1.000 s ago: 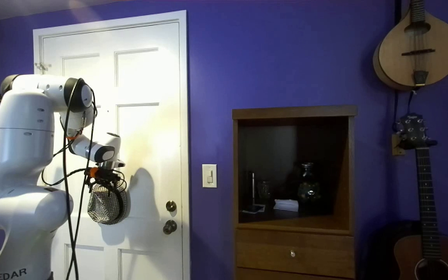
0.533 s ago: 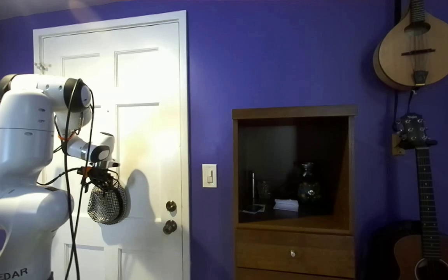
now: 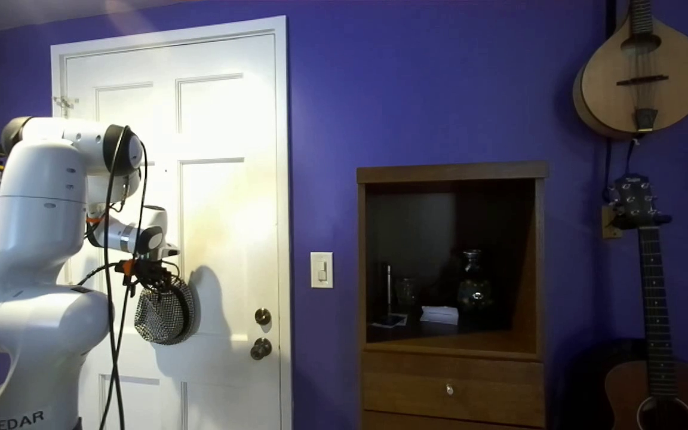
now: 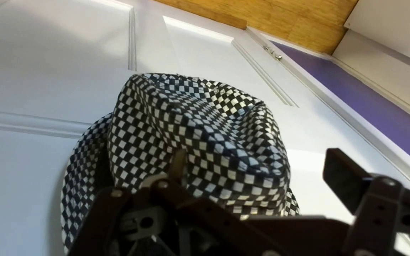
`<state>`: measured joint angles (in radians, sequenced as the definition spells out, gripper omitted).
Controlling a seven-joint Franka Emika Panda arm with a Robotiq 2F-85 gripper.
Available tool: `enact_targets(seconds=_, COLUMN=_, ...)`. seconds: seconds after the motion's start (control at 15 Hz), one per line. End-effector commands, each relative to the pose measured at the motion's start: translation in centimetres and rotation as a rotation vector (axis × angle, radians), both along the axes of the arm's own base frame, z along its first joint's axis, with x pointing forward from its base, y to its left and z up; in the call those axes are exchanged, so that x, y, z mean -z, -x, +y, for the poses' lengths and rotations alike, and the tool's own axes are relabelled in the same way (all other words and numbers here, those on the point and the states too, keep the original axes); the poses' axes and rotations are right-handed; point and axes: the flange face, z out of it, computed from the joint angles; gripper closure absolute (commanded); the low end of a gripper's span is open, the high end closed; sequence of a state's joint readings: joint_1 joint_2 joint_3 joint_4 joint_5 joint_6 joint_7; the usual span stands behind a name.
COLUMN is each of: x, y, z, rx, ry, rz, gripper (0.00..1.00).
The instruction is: Put the hat on top of the shelf
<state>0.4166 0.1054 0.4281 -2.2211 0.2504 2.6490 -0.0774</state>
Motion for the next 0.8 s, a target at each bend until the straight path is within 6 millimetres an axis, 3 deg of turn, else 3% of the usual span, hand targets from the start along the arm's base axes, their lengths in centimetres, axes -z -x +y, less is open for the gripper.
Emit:
enact_targets(seconds=0.0, x=0.5, y=-0.5, z=1.3, rx=0.004, ry=-0.019, rz=-0.034, gripper=0.32)
enact_targets(seconds=0.53, x=-0.7, y=-1.3, z=1.7, rx=-0.019, ry=0.002, rz=-0.103, gripper=0.89)
enact_targets(seconds=0.73, x=-2.0, y=-1.5, z=2.0, rx=-0.038, ry=0.015, rz=-0.129, gripper=1.00)
